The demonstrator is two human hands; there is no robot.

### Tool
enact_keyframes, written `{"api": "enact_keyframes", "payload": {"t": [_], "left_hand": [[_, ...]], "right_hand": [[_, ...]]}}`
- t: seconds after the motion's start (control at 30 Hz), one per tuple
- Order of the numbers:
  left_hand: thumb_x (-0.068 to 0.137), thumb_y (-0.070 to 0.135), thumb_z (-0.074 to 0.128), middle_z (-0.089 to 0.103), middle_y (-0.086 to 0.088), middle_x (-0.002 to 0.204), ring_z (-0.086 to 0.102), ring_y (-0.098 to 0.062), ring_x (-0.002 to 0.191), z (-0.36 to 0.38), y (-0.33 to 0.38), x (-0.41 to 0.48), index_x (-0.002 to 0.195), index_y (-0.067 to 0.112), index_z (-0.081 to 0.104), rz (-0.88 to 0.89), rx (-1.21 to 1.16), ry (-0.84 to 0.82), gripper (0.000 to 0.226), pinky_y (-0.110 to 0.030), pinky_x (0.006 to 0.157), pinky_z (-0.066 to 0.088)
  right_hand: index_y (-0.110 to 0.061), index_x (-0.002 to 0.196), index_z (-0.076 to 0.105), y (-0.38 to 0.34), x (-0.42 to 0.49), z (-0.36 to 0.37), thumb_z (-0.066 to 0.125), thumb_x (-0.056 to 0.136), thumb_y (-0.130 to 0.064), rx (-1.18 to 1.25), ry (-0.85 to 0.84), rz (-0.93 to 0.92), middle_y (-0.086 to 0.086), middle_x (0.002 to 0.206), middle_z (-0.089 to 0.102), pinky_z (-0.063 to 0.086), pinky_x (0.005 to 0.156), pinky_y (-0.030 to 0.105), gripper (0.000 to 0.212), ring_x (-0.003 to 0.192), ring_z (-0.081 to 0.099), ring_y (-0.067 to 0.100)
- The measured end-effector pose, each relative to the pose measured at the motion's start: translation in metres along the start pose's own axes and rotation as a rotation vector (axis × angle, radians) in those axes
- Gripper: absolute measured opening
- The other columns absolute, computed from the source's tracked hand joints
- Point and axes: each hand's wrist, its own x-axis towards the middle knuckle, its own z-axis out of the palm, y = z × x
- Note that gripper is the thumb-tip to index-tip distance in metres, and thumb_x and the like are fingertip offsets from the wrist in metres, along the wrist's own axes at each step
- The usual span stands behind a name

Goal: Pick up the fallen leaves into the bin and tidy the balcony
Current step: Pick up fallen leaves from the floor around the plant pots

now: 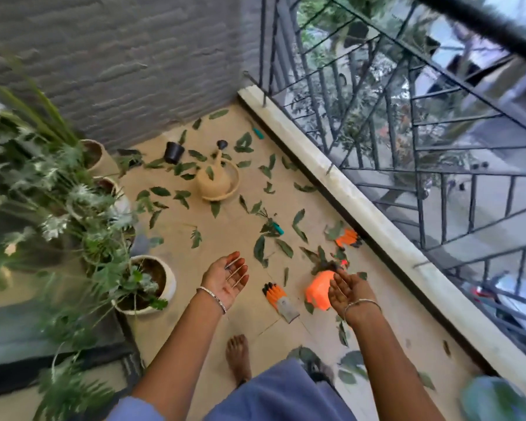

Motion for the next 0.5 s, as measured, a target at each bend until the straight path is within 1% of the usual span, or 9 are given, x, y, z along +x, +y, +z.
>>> {"api": "enact_keyframes", "payload": {"t": [0.07, 0.13, 0.17, 0.27, 0.33, 0.4, 0.43, 0.47, 0.5], "left_hand": [[0.097, 0.019, 0.053, 0.062, -0.003, 0.085, 0.059, -0.016, 0.075, 0.002, 0.009, 0.007, 0.09, 0.015, 0.066, -0.013, 0.027, -0.013, 0.015, -0.031, 0.067, 0.049], [0.096, 0.018, 0.054, 0.062, -0.003, 0.085, 0.059, -0.017, 0.076, 0.007, 0.013, 0.011, 0.09, 0.015, 0.066, -0.025, 0.05, -0.026, 0.013, -0.031, 0.069, 0.05], [0.096, 0.018, 0.054, 0.062, -0.003, 0.085, 0.059, -0.017, 0.077, 0.009, 0.013, 0.015, 0.091, 0.014, 0.065, -0.035, 0.062, -0.022, 0.013, -0.031, 0.07, 0.05], [0.097, 0.019, 0.052, 0.062, -0.002, 0.084, 0.059, -0.016, 0.076, 0.016, 0.009, 0.033, 0.09, 0.015, 0.065, -0.087, 0.121, -0.011, 0.015, -0.03, 0.07, 0.049], [0.097, 0.02, 0.052, 0.063, -0.001, 0.084, 0.059, -0.015, 0.075, 0.024, 0.003, 0.049, 0.09, 0.016, 0.065, -0.128, 0.161, -0.012, 0.016, -0.03, 0.069, 0.049], [0.097, 0.02, 0.052, 0.063, 0.0, 0.084, 0.059, -0.015, 0.075, 0.034, -0.003, 0.066, 0.091, 0.016, 0.065, -0.161, 0.207, -0.011, 0.015, -0.03, 0.069, 0.049], [0.097, 0.021, 0.052, 0.063, 0.0, 0.084, 0.059, -0.014, 0.076, 0.039, -0.004, 0.072, 0.092, 0.017, 0.065, -0.168, 0.226, -0.01, 0.015, -0.03, 0.069, 0.049], [0.098, 0.02, 0.051, 0.063, 0.0, 0.084, 0.059, -0.014, 0.076, 0.047, -0.006, 0.079, 0.092, 0.016, 0.065, -0.175, 0.249, -0.005, 0.016, -0.03, 0.069, 0.049], [0.098, 0.02, 0.05, 0.063, 0.0, 0.084, 0.059, -0.014, 0.076, 0.053, -0.008, 0.085, 0.093, 0.016, 0.065, -0.182, 0.274, -0.002, 0.016, -0.03, 0.069, 0.049]], "right_hand": [[-0.01, 0.089, 0.064, 0.008, 0.001, -0.003, 0.049, 0.097, -0.013, 0.042, 0.032, 0.001, 0.002, 0.066, 0.07, 0.045, 0.064, 0.029, 0.017, 0.071, 0.056, 0.017], [-0.009, 0.089, 0.064, 0.012, 0.003, -0.006, 0.05, 0.097, -0.013, 0.077, 0.049, 0.01, 0.003, 0.083, 0.066, 0.046, 0.064, 0.029, 0.016, 0.074, 0.057, 0.017], [-0.009, 0.09, 0.064, 0.013, 0.006, -0.006, 0.05, 0.097, -0.013, 0.094, 0.059, 0.016, 0.002, 0.087, 0.063, 0.046, 0.064, 0.029, 0.016, 0.075, 0.057, 0.017], [-0.01, 0.096, 0.063, 0.017, 0.016, -0.008, 0.048, 0.097, -0.013, 0.157, 0.081, 0.025, 0.003, 0.09, 0.062, 0.05, 0.062, 0.028, 0.016, 0.077, 0.058, 0.018], [-0.011, 0.1, 0.063, 0.017, 0.027, -0.012, 0.048, 0.098, -0.014, 0.198, 0.096, 0.031, 0.002, 0.092, 0.063, 0.054, 0.056, 0.025, 0.016, 0.08, 0.059, 0.018], [-0.01, 0.105, 0.063, 0.019, 0.041, -0.017, 0.05, 0.096, -0.013, 0.243, 0.111, 0.043, 0.003, 0.092, 0.063, 0.053, 0.059, 0.027, 0.016, 0.079, 0.059, 0.018], [-0.01, 0.104, 0.063, 0.02, 0.048, -0.019, 0.05, 0.096, -0.012, 0.262, 0.122, 0.05, 0.003, 0.092, 0.063, 0.05, 0.062, 0.026, 0.015, 0.077, 0.058, 0.018], [-0.009, 0.101, 0.063, 0.022, 0.057, -0.021, 0.051, 0.096, -0.012, 0.29, 0.139, 0.062, 0.003, 0.09, 0.062, 0.05, 0.061, 0.026, 0.014, 0.076, 0.057, 0.018], [-0.009, 0.097, 0.063, 0.023, 0.067, -0.024, 0.052, 0.095, -0.012, 0.31, 0.153, 0.076, 0.002, 0.088, 0.062, 0.051, 0.056, 0.025, 0.011, 0.074, 0.057, 0.017]]}}
